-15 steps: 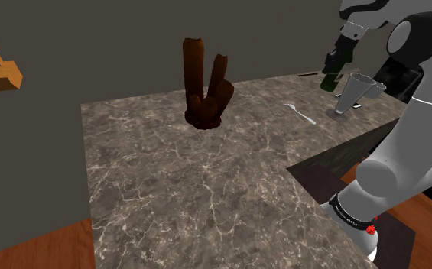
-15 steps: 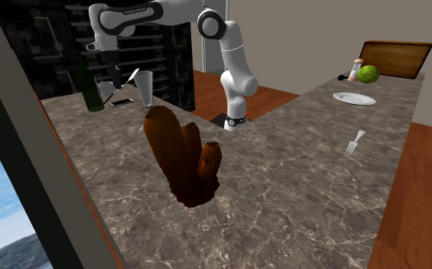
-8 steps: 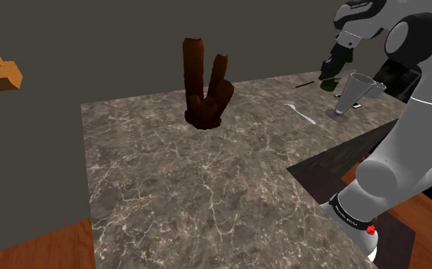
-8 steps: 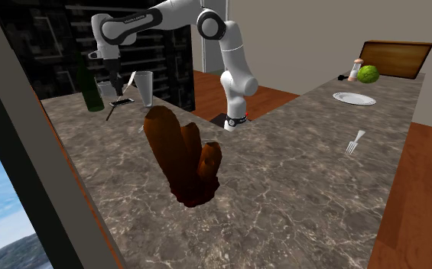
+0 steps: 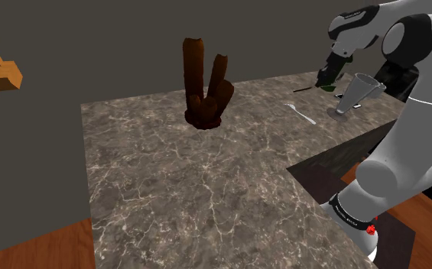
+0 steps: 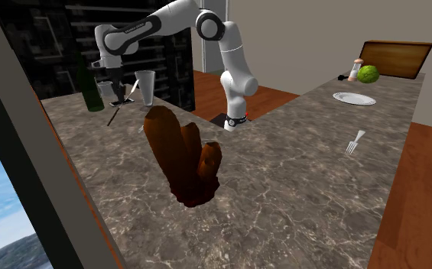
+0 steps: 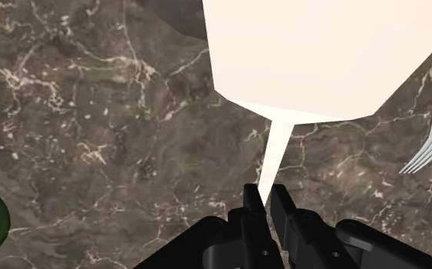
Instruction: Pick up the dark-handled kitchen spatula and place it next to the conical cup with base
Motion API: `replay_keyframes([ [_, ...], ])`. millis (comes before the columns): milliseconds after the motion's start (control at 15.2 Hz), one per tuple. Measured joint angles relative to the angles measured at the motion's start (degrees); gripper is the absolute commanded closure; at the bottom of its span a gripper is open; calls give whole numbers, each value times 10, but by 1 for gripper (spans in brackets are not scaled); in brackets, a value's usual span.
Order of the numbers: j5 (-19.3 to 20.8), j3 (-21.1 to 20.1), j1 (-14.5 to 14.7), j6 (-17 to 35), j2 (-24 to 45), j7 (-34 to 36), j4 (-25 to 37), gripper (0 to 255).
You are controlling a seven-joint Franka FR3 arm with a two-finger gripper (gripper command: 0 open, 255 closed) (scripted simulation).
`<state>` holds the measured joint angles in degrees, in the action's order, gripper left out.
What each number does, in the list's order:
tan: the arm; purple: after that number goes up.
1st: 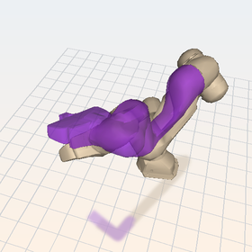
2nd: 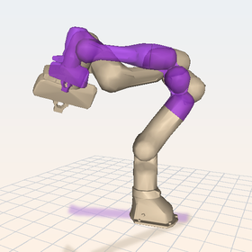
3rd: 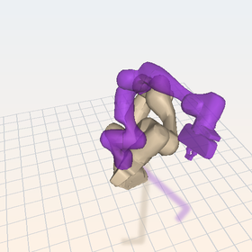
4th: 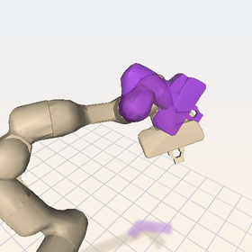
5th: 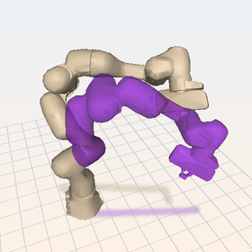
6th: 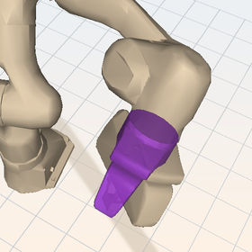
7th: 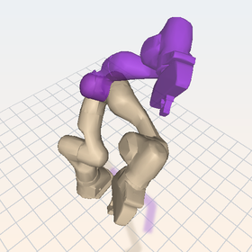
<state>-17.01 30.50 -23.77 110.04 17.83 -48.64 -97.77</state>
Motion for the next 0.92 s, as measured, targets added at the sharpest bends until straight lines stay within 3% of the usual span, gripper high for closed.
replay_keyframes([
  [924,-32,-13,-5,86,42,-28,-52,255],
])
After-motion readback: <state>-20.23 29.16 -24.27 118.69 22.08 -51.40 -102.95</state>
